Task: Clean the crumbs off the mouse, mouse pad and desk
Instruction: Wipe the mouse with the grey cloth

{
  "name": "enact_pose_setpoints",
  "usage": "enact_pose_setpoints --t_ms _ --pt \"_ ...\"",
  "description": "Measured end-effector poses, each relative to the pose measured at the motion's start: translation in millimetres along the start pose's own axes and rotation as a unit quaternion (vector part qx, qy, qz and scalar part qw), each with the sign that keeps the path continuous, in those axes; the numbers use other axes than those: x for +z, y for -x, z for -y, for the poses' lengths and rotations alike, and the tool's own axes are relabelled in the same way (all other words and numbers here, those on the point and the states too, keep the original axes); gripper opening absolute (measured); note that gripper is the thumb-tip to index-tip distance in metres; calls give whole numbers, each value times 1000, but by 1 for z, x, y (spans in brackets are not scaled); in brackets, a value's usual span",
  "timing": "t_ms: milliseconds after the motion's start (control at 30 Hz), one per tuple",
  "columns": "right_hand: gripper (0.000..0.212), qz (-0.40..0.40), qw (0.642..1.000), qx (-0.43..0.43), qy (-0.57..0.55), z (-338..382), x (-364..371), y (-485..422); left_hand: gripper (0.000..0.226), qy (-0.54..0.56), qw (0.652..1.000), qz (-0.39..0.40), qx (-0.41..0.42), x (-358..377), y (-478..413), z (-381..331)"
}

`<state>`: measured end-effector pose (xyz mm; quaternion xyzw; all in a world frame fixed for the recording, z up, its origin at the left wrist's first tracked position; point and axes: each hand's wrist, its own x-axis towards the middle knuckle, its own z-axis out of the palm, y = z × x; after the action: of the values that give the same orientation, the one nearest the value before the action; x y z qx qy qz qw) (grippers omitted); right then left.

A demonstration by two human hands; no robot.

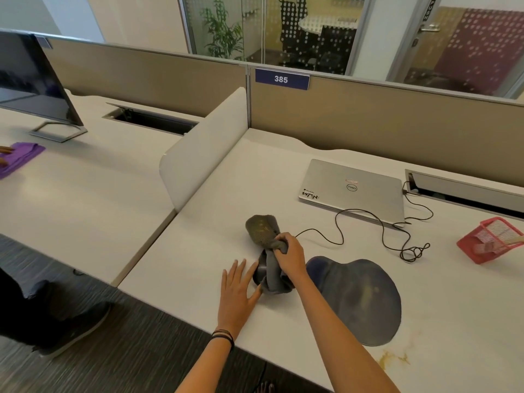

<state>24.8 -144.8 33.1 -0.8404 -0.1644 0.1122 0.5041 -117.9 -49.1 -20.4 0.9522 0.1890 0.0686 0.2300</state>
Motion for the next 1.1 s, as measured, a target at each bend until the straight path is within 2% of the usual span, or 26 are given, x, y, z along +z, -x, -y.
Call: enact_pose_setpoints --t_ms 100,267,333,400,467,533,600,767,833,1000,1100 --pt "17 38 999 -26 20 3 -2 0 59 -3 1000 -3 -5 0 0 0" --pt "19 171 980 -98 40 3 -17 10 57 11 1000 -20 -9 1 -1 -1" --pt "19 155 983 -91 31 2 -18 10 58 15 1000 -20 -7 1 -1 -1" --pt "18 103 992 -66 25 2 -13 6 59 12 1000 -17 -8 1 -1 -1" --pt "20 55 997 -41 46 3 -6 2 60 8 1000 -13 -9 1 0 0" --pt "22 40 997 -34 63 4 0 0 60 6 1000 -11 -11 1 0 0" --pt "23 63 994 -50 67 5 -2 -1 60 5 1000 -11 -9 1 0 0" --pt "23 200 972 -99 70 6 -25 -2 58 8 1000 -18 -8 2 -1 0" --pt "23 196 973 -91 83 6 -27 -5 59 5 1000 -17 -8 1 -1 0" --pt "21 83 988 -42 125 11 -7 -7 59 -2 1000 -11 -7 1 0 0" --pt "20 111 987 -60 104 11 -11 -6 59 0 1000 -16 -6 0 0 0"
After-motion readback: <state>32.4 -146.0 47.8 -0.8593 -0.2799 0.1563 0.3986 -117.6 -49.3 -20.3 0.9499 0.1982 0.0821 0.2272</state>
